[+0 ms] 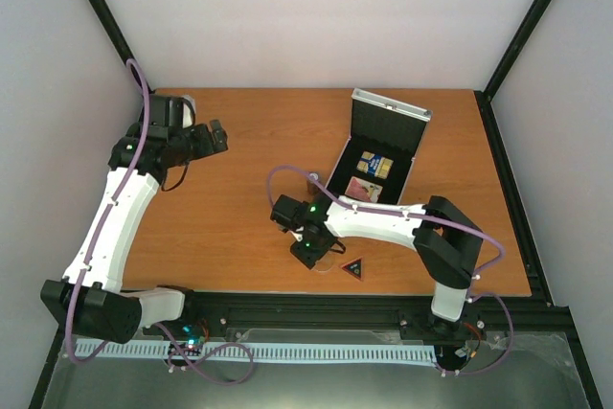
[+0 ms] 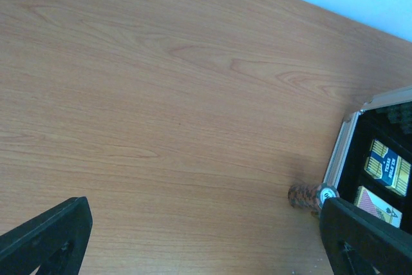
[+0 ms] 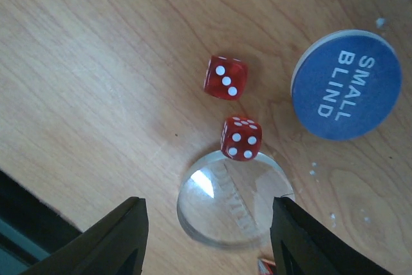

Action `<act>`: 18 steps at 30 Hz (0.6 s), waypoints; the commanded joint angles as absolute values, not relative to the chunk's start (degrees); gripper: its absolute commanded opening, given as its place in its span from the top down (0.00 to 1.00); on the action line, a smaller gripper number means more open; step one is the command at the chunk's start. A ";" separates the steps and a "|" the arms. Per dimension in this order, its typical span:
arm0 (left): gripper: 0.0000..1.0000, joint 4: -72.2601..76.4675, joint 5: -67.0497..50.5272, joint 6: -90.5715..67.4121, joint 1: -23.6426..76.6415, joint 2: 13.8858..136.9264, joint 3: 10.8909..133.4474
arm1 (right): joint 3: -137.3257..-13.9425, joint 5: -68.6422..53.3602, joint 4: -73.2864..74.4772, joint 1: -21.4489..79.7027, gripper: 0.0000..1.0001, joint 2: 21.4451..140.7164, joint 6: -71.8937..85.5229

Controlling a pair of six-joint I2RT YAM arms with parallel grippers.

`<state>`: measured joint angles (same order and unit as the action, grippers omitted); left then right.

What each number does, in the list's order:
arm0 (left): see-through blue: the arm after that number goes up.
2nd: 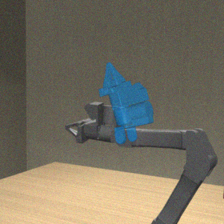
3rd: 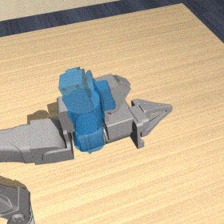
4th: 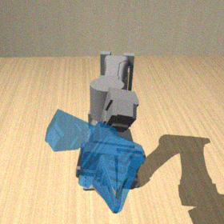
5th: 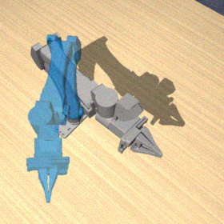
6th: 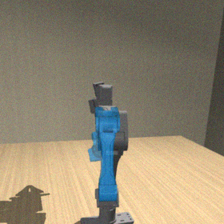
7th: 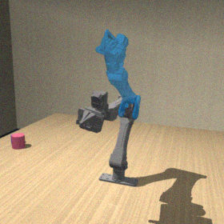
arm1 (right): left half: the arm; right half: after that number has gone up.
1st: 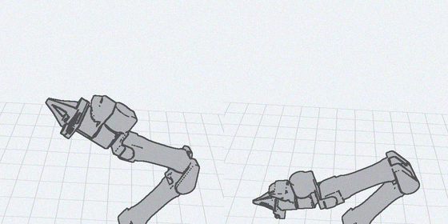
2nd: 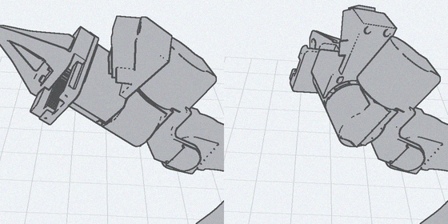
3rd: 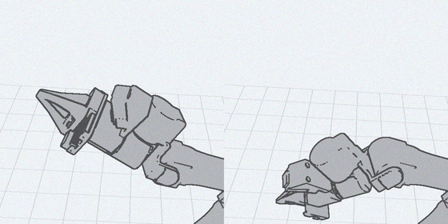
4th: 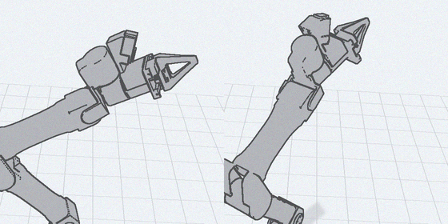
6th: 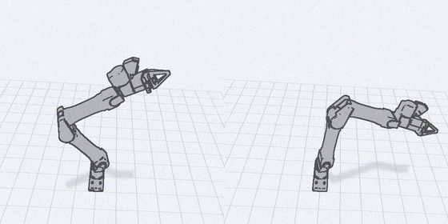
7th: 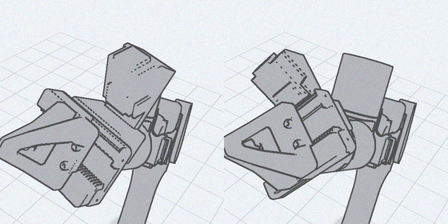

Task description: Pack up texas hold em set

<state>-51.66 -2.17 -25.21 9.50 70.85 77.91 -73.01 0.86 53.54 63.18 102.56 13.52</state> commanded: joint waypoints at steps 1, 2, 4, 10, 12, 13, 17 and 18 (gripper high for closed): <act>0.00 -52.92 -2.55 -24.39 9.74 69.87 78.04 | -72.71 2.09 51.68 63.90 0.47 104.45 14.94; 0.00 -52.91 -2.57 -24.40 9.75 69.87 78.09 | -72.67 2.41 51.46 63.95 0.47 104.68 14.90; 0.00 -52.83 -2.62 -24.43 9.75 70.05 78.21 | -72.87 3.56 51.08 63.93 0.47 105.12 14.86; 0.00 -52.65 -2.64 -24.35 9.76 70.49 78.23 | -73.56 5.00 50.34 63.89 0.47 107.09 14.54; 0.00 -52.64 -2.55 -24.26 9.76 70.56 78.14 | -73.56 4.56 49.87 63.90 0.48 107.73 14.25; 0.00 -52.71 -2.52 -24.26 9.70 70.65 78.06 | -73.49 4.39 49.65 63.90 0.49 108.03 14.12; 0.00 -52.74 -2.37 -24.06 9.76 70.75 77.87 | -73.51 4.32 48.99 63.90 0.52 109.07 13.91; 0.00 -52.73 -2.43 -24.00 9.76 70.80 77.92 | -73.65 4.27 48.82 63.90 0.52 109.29 13.75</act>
<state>-52.36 -2.17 -25.19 9.50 70.85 77.60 -72.97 3.70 50.26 63.37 108.42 14.17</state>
